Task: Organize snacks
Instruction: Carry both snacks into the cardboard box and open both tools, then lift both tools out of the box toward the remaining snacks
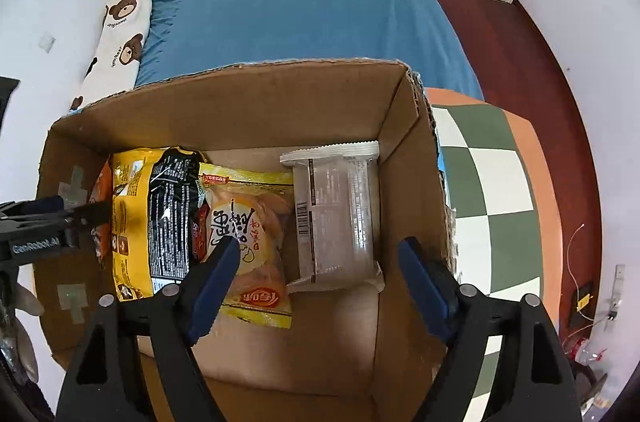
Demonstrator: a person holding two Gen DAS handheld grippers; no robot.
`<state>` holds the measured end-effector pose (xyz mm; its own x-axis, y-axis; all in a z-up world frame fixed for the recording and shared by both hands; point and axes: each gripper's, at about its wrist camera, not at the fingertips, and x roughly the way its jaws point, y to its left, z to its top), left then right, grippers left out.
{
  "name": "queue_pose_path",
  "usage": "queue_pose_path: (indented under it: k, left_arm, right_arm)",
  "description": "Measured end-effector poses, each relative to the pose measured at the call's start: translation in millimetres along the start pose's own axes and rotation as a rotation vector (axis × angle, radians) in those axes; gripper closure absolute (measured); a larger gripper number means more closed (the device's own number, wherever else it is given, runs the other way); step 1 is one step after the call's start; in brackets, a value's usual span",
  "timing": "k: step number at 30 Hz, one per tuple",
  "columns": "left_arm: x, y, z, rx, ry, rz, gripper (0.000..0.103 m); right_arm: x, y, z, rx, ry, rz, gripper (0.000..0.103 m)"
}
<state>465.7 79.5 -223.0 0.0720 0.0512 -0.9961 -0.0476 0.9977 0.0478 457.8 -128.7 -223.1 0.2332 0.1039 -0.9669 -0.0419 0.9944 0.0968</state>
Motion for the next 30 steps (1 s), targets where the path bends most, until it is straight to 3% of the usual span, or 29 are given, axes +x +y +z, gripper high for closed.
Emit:
queue_pose_path:
  k: [9, 19, 30]
  left_arm:
    - [-35.3, -6.4, -34.3, -0.010, -0.110, -0.063, 0.012]
    - [-87.6, -8.0, -103.0, -0.031, -0.270, -0.105, 0.012]
    - [-143.7, -14.1, -187.6, -0.012, -0.434, -0.074, 0.012]
  right_arm:
    - [-28.6, 12.4, -24.9, -0.037, -0.042, 0.006, 0.009]
    - [-71.7, 12.4, -75.4, -0.059, -0.144, 0.025, 0.009]
    - [-145.0, 20.9, -135.7, -0.090, -0.293, 0.064, 0.009]
